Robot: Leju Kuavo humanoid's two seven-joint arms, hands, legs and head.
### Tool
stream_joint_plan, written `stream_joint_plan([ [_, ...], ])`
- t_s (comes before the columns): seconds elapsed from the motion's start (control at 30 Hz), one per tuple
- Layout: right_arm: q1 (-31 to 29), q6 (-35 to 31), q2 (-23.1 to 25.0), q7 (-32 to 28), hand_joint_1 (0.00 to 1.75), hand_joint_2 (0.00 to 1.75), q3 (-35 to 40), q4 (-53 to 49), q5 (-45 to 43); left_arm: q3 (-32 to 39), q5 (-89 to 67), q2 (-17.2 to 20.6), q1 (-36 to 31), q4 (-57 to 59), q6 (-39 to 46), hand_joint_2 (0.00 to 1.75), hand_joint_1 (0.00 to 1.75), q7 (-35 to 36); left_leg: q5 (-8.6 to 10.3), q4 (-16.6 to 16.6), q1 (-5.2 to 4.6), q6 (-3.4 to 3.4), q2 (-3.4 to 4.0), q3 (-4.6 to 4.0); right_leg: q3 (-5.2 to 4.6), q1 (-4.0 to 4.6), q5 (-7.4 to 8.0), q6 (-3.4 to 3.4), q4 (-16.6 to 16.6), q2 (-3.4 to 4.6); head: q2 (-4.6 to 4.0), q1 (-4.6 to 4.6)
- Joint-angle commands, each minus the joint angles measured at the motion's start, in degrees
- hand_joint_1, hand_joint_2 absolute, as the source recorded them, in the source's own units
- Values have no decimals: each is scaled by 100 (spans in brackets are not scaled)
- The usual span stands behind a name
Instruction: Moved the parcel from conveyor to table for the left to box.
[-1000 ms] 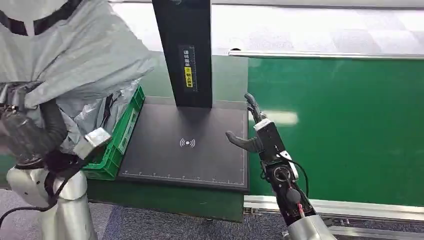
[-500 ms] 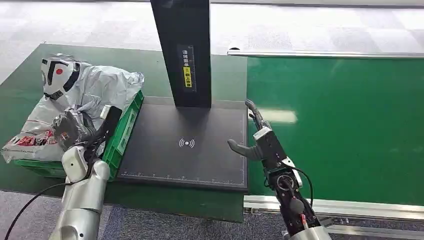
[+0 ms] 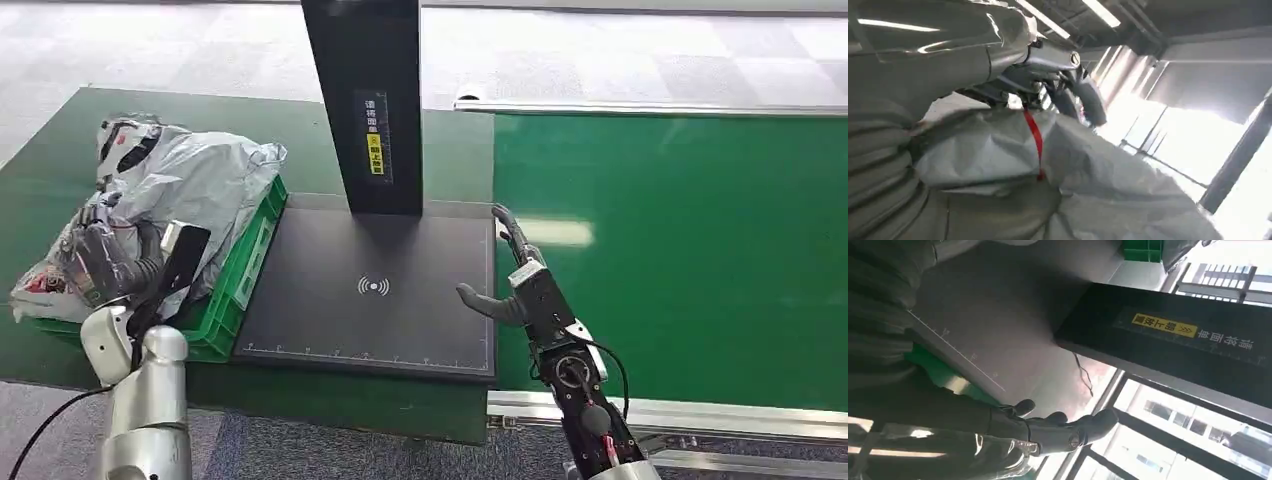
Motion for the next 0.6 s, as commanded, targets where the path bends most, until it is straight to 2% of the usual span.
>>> stream_joint_plan([
  [0.03, -235, 40, 30, 25, 0, 175, 106, 228, 24, 1666, 633, -778, -292, -1123, -4, 175, 0, -1509, -5, 1, 1, 3, 4, 4, 4, 1, -2, 0, -1, 6, 0, 0],
  [0.13, -261, 47, 5, 19, 0, 175, 126, 263, 26, 1527, 705, -870, -231, -1434, -4, 175, 0, -1509, -3, 3, 2, 1, 0, 2, 1, 2, -1, -1, 0, 1, 0, -2],
  [0.6, -263, 48, 3, 16, 0, 175, 142, 281, 26, 1671, 529, -870, -301, -1290, -4, 175, 0, -1509, -2, -1, -1, 2, -5, 4, 4, -1, -2, 0, -1, 0, 0, 0],
])
